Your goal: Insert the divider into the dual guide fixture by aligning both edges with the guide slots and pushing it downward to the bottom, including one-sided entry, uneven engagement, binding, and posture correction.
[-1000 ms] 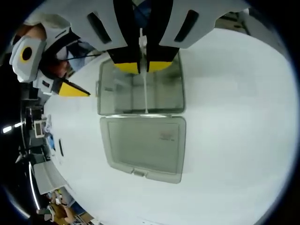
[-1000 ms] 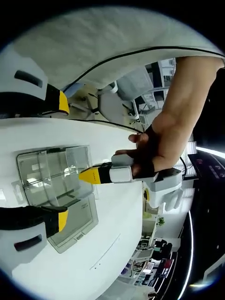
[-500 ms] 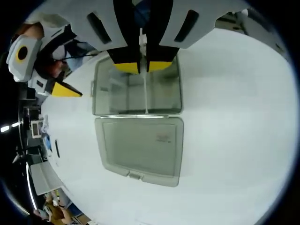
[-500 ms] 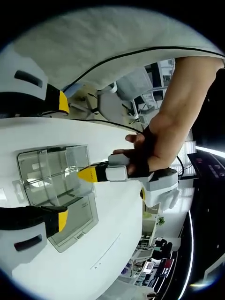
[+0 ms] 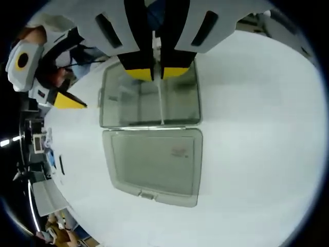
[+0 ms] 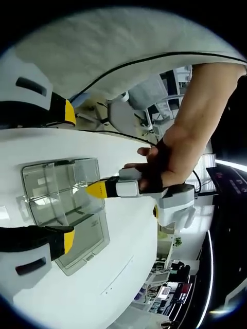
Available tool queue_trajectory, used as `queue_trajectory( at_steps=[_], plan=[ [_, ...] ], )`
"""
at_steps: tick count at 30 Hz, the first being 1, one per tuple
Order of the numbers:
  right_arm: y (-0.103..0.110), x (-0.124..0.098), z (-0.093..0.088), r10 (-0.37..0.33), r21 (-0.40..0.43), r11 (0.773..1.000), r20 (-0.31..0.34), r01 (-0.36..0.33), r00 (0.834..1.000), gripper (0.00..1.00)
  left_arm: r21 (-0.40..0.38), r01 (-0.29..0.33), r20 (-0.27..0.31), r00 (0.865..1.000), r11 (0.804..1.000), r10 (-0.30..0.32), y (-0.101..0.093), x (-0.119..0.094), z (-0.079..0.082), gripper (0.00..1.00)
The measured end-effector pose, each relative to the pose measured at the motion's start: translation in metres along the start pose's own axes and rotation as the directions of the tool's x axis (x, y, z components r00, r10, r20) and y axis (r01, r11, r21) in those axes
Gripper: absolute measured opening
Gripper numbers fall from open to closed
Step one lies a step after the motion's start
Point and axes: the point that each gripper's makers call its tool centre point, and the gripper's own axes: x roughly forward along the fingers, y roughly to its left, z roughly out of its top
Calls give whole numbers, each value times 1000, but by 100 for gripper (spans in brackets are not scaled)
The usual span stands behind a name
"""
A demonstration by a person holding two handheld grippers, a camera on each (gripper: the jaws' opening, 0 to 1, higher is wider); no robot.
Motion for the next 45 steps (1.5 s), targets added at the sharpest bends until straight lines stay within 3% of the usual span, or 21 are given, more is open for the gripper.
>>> queue_trajectory(
  at_steps=[45],
  plan=[
    [0, 0, 2, 7, 8, 1000, 8, -7, 1000, 77, 30, -50, -24, 998, 998, 51, 4, 6, 2, 0]
  ],
)
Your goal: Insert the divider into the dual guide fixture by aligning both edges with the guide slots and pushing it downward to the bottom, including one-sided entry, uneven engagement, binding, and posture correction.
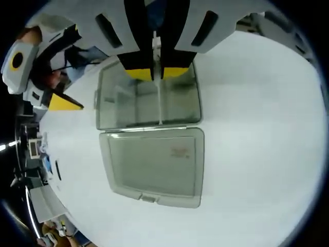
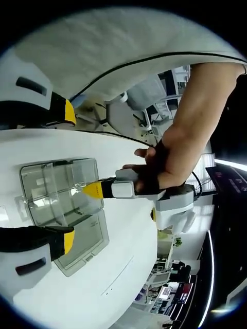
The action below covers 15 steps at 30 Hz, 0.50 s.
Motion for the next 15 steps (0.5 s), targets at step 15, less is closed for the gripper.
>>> queue_trajectory(
  at_steps=[15],
  plan=[
    [1, -1, 0, 1, -1, 1000, 0, -1, 1000, 77, 47, -69, -11, 998, 997, 69, 0, 0, -1, 0]
  ],
)
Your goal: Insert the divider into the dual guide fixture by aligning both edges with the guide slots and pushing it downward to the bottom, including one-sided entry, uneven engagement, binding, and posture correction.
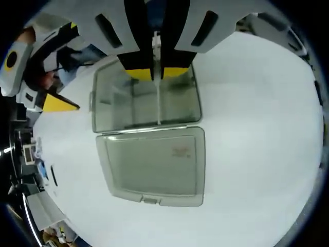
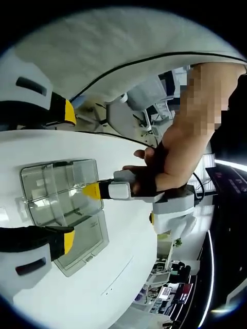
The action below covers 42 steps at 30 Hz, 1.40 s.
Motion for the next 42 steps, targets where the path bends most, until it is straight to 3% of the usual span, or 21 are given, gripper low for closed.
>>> queue_trajectory(
  at_steps=[18, 42],
  plan=[
    [2, -3, 0, 8, -8, 1000, -13, -8, 1000, 76, 27, -76, -35, 996, 997, 77, -2, 0, 4, 0],
    [4, -6, -4, 12, -1, 1000, -15, -12, 1000, 76, 39, -127, -43, 991, 991, 129, -4, 4, 3, 0]
  ],
)
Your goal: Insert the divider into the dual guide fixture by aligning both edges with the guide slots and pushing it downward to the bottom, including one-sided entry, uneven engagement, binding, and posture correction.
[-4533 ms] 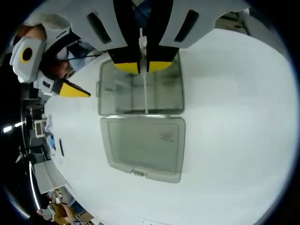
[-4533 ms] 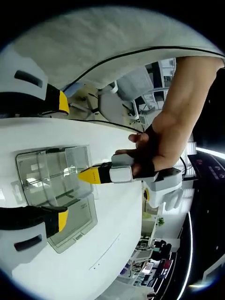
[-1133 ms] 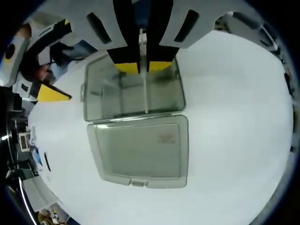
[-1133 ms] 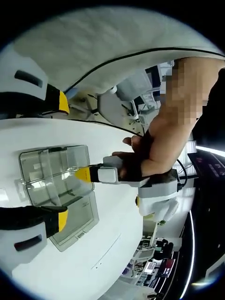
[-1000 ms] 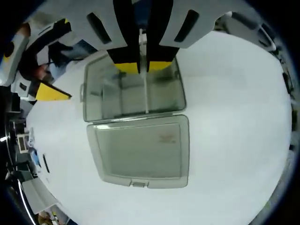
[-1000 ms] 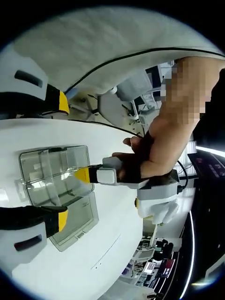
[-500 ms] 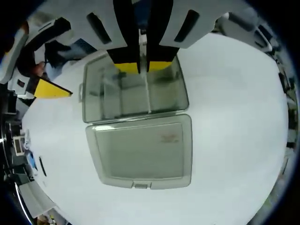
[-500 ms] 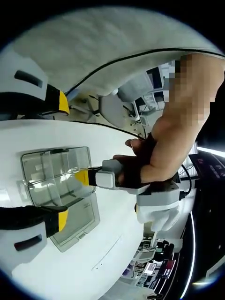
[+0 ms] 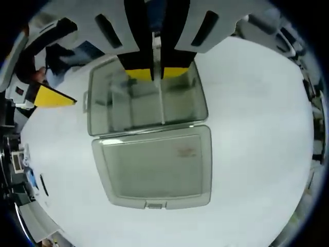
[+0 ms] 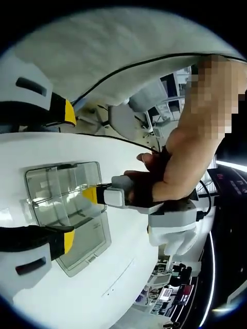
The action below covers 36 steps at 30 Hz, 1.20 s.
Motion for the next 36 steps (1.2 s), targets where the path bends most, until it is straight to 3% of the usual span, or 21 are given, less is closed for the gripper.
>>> queue_trajectory(
  at_steps=[15, 36],
  plan=[
    [-1, -1, -2, 2, 2, 1000, 0, -2, 1000, 76, 62, -51, -10, 999, 997, 51, -1, 5, -2, 0],
    [-5, -4, -6, 0, 10, 1000, -9, 0, 1000, 76, 171, -123, -45, 990, 978, 132, -3, 13, -3, 0]
  ],
)
